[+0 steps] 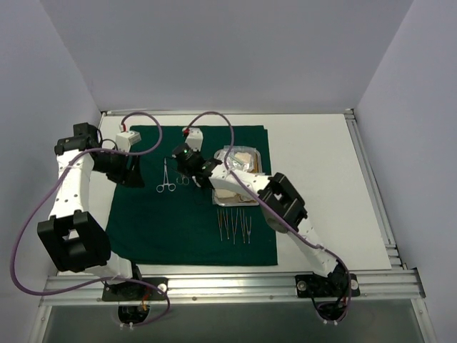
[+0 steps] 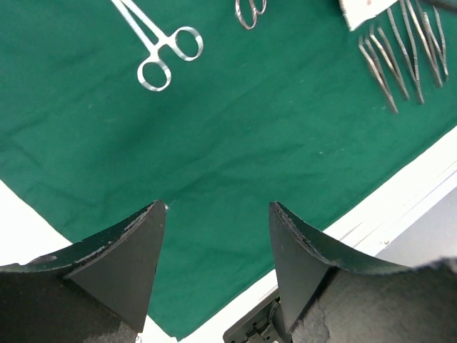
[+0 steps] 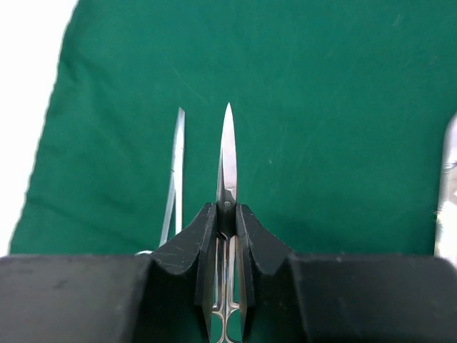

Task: Open and lay out the surgical kit
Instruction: Place the medical item in the surgical kit.

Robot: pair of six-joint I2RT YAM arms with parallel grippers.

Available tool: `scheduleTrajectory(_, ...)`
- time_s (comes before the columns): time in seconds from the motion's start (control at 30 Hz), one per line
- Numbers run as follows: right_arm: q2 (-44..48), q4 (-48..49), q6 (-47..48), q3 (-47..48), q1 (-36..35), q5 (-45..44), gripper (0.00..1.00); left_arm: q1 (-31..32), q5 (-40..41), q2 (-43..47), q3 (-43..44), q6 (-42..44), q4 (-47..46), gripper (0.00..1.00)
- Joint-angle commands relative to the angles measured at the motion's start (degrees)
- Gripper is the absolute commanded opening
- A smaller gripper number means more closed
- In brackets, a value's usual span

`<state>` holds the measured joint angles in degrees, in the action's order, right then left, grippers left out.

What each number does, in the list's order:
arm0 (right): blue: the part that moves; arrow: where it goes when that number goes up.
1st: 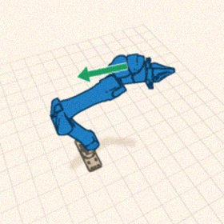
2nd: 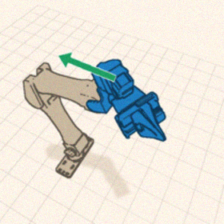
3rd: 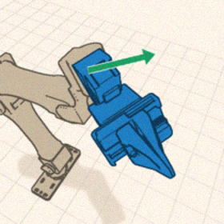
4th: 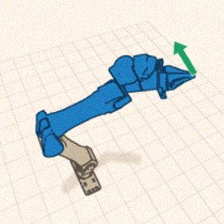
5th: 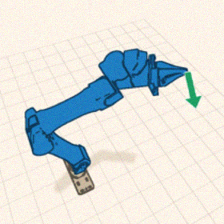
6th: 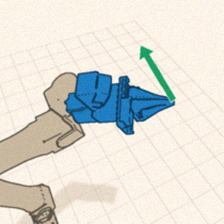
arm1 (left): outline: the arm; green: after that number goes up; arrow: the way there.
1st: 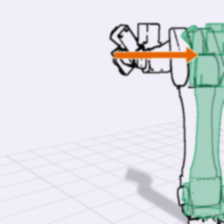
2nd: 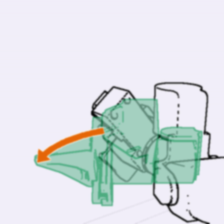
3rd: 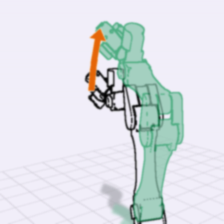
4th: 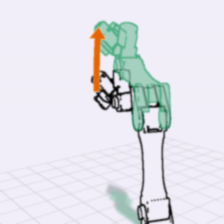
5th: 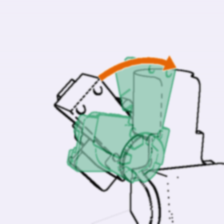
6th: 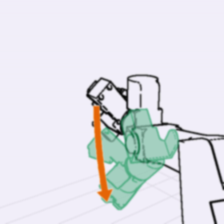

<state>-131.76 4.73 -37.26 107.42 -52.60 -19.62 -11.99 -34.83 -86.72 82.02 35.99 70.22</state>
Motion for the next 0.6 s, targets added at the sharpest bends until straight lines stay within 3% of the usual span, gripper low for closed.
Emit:
scheduleTrajectory(0.0,-4.5,-3.3,0.6,6.7,-0.7,-3.6,0.00,-2.7,-1.6,-0.6,3.1,3.6,2.5,0.69)
scheduleTrajectory(0.2,-9.5,-6.7,0.4,8.9,-2.1,-7.8,0.00,-3.5,-2.6,-0.6,3.0,4.4,3.0,0.69)
scheduleTrajectory(0.57,-11.1,-1.9,-1.7,5.8,-2.2,-13.2,0.00,-3.7,-3.1,0.1,3.8,4.7,4.1,0.69)
